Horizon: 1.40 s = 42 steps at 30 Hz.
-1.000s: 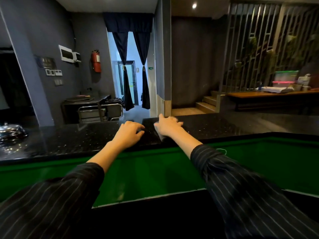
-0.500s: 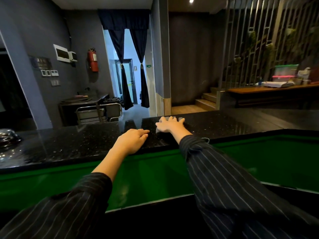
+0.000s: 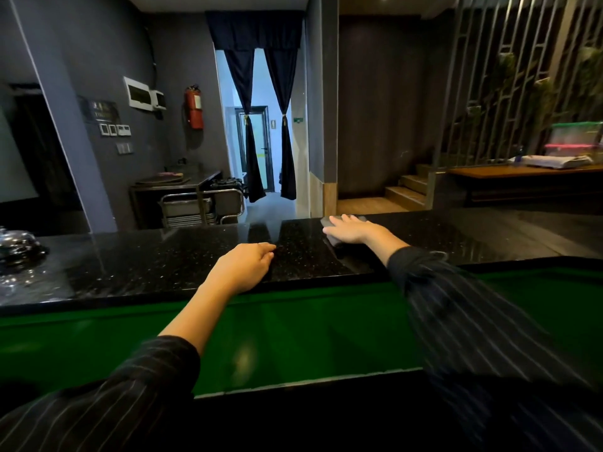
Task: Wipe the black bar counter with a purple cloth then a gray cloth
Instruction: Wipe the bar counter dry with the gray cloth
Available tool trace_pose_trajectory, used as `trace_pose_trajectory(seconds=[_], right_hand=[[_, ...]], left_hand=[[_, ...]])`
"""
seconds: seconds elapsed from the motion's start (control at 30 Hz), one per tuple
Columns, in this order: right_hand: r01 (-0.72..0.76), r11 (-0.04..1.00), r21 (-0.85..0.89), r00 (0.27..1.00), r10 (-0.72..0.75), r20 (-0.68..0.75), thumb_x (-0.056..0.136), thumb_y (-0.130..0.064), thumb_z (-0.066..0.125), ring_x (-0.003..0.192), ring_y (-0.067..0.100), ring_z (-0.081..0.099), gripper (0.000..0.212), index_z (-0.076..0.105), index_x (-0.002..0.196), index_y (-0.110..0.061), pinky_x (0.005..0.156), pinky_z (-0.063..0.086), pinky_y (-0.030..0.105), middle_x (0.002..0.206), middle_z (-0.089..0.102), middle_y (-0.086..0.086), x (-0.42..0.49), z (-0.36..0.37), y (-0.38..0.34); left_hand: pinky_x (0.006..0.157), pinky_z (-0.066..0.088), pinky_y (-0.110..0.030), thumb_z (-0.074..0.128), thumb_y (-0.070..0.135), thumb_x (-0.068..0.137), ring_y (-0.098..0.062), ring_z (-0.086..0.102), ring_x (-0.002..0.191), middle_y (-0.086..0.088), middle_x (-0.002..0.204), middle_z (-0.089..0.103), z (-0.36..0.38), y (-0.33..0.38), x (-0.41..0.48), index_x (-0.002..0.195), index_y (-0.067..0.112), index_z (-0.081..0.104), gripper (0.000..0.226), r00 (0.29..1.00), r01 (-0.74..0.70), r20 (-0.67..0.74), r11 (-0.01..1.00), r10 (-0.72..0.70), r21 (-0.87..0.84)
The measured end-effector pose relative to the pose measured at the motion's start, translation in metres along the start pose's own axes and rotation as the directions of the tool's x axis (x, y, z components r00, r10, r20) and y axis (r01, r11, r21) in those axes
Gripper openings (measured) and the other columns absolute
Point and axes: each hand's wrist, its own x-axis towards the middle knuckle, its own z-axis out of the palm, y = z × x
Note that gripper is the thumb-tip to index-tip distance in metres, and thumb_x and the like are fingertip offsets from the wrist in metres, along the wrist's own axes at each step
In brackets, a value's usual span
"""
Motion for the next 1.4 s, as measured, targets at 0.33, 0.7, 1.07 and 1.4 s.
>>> trace_pose_trajectory(seconds=[0.33, 0.7, 1.07, 1.4], right_hand=[[0.261, 0.963, -0.073, 0.965, -0.263, -0.016, 0.092, -0.056, 0.029, 0.148, 0.035, 0.019, 0.070, 0.021, 0.153, -0.023, 0.116, 0.014, 0.060, 0.161, 0.020, 0.015, 0.025, 0.025, -0.138], [0.059, 0.998, -0.038, 0.998, -0.058, 0.011, 0.102, -0.045, 0.026, 0.149, 0.034, 0.015, 0.062, 0.012, 0.155, -0.018, 0.120, 0.014, 0.048, 0.163, 0.012, 0.013, 0.042, -0.008, -0.026], [0.245, 0.967, -0.066, 0.969, -0.242, 0.052, 0.083, -0.061, 0.032, 0.147, 0.036, 0.019, 0.078, 0.025, 0.151, -0.024, 0.116, 0.015, 0.061, 0.161, 0.020, 0.013, 0.070, 0.022, -0.143], [-0.024, 1.000, 0.006, 0.999, 0.024, -0.034, 0.101, -0.052, 0.021, 0.151, 0.029, 0.007, 0.063, 0.013, 0.155, -0.021, 0.121, 0.006, 0.045, 0.164, 0.010, 0.009, -0.022, -0.009, 0.024]], left_hand=[[0.079, 0.054, -0.041, 0.040, 0.022, 0.086, -0.036, 0.063, 0.090, -0.015, 0.103, 0.070, -0.005, 0.008, -0.010, 0.104, 0.020, 0.070, 0.035, 0.956, 0.161, -0.251, 0.987, -0.155, 0.005], [0.089, 0.049, -0.039, 0.039, 0.015, 0.087, -0.035, 0.060, 0.107, -0.012, 0.126, 0.064, -0.002, 0.015, -0.018, 0.124, 0.025, 0.063, 0.045, 0.949, 0.187, -0.257, 0.982, -0.180, 0.000], [0.087, 0.049, -0.038, 0.041, 0.012, 0.083, -0.035, 0.060, 0.106, -0.014, 0.121, 0.065, -0.010, 0.011, -0.016, 0.121, 0.026, 0.065, 0.046, 0.956, 0.194, -0.224, 0.981, -0.191, -0.006], [0.093, 0.047, -0.040, 0.041, 0.014, 0.086, -0.036, 0.058, 0.112, -0.015, 0.127, 0.063, -0.009, 0.015, -0.020, 0.122, 0.023, 0.064, 0.044, 0.957, 0.189, -0.225, 0.982, -0.184, 0.000]])
